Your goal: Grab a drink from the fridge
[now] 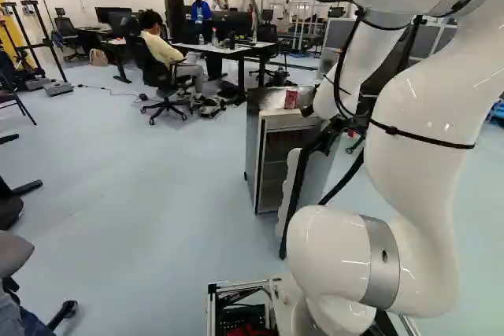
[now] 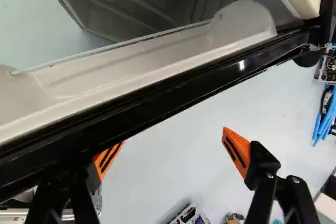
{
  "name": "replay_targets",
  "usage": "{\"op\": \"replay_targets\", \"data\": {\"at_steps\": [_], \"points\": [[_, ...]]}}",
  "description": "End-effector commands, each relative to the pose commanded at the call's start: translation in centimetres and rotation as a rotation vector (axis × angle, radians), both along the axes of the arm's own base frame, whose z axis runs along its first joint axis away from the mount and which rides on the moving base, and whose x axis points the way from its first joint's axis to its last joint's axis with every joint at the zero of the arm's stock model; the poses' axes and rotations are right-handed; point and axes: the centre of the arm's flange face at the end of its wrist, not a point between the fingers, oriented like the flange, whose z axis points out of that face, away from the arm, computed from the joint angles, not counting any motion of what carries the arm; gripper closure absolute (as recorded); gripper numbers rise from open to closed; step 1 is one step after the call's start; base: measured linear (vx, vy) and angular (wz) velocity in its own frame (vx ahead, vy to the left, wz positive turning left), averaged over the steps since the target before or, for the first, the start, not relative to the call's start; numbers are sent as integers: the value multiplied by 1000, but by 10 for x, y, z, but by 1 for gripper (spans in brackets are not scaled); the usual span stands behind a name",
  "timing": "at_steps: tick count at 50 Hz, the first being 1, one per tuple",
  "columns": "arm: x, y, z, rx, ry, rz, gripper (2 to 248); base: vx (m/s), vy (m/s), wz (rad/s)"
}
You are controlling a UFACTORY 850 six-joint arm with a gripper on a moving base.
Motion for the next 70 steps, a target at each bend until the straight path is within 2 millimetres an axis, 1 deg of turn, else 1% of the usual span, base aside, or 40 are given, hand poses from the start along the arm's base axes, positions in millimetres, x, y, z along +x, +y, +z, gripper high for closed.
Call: {"op": "replay_targets", "data": {"at_steps": [43,70], "points": [[37,18,0,-3,-13,58,3,0,0,0],[55,29,-2,46,-33,-5,3,0,0,0]]}}
